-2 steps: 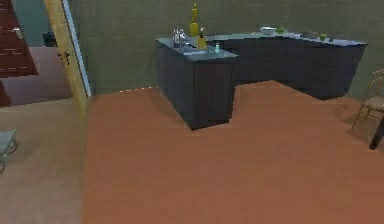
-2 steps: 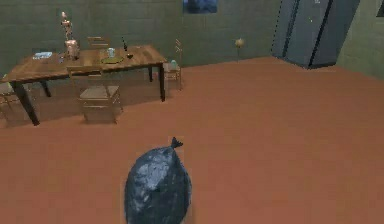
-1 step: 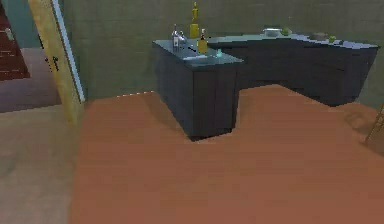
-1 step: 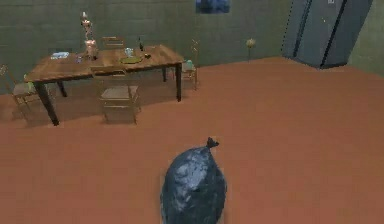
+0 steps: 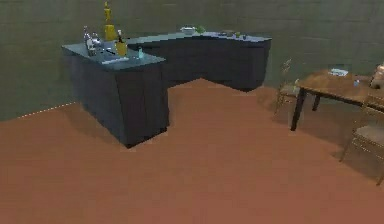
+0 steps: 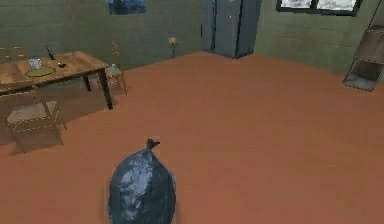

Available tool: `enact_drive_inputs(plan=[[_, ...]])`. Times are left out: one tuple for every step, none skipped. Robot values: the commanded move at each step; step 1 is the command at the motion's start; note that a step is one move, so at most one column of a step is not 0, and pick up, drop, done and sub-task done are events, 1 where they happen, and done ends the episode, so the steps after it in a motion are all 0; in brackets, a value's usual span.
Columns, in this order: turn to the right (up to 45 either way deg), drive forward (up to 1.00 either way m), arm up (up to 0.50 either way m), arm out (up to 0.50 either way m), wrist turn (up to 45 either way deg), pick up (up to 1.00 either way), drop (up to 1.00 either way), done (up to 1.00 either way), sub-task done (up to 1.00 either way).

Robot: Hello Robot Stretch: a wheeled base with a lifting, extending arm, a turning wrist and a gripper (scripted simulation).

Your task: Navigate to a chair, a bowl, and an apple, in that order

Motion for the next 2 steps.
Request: enact_drive_inputs(plan=[[0.0,0.50,0.00,0.00,0.0,0.00,0.00,0.00,0.00],[15.0,0.00,0.00,0.00,0.0,0.00,0.00,0.00,0.00]])
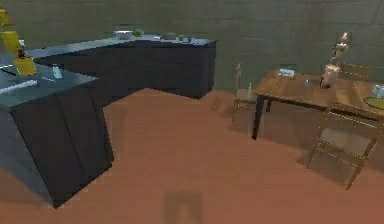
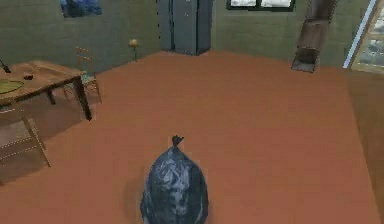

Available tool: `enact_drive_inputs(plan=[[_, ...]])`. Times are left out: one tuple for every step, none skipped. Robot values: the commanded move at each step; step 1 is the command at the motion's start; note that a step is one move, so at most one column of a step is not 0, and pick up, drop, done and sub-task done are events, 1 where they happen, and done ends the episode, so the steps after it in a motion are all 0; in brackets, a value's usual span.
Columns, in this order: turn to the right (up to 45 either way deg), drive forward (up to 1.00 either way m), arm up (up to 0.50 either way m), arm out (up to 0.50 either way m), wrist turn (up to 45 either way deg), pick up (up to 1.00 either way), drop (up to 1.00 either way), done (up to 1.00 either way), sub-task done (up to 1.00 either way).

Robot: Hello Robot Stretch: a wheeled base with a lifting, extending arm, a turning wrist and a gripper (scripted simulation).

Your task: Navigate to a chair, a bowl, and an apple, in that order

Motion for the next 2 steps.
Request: enact_drive_inputs(plan=[[0.0,1.00,0.00,0.00,0.0,0.00,0.00,0.00,0.00],[0.0,1.00,0.00,0.00,0.0,0.00,0.00,0.00,0.00]])
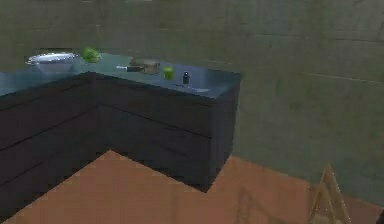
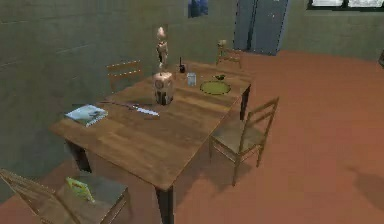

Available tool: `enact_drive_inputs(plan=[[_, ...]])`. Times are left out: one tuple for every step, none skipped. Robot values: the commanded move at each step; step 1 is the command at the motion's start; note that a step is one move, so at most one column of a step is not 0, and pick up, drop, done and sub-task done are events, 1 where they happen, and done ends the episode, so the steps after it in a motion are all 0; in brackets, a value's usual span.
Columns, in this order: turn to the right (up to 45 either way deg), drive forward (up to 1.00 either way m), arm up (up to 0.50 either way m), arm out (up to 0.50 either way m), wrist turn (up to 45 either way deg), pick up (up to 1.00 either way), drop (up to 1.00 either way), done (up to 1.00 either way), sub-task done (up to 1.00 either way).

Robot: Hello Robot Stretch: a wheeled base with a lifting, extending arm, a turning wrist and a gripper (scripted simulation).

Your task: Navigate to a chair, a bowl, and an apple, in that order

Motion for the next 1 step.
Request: enact_drive_inputs(plan=[[0.0,0.65,0.00,0.00,0.0,0.00,0.00,0.00,0.00]])
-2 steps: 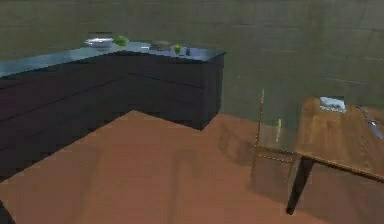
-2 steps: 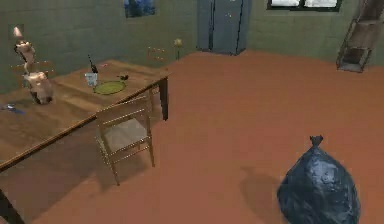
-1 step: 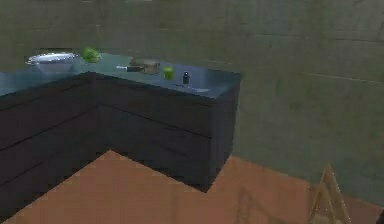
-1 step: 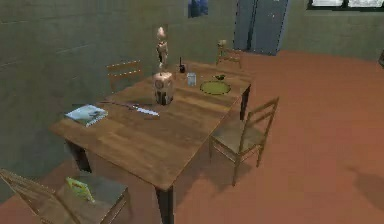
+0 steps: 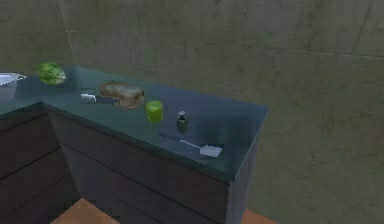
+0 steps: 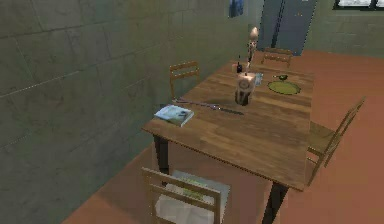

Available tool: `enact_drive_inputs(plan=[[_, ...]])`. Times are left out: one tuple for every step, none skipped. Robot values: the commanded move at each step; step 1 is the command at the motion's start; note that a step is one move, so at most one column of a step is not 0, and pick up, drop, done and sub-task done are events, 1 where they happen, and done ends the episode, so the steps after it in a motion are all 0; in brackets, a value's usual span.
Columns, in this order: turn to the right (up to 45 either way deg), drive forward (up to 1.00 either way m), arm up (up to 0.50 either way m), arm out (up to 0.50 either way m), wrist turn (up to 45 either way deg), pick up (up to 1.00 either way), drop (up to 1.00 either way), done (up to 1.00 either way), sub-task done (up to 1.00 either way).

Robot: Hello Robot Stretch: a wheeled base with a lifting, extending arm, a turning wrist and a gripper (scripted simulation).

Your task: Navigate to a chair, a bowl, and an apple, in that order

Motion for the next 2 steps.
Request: enact_drive_inputs(plan=[[-9.0,0.00,0.00,0.00,0.0,0.00,0.00,0.00,0.00],[0.0,0.00,0.00,0.00,0.0,0.00,0.00,1.00,0.00]])
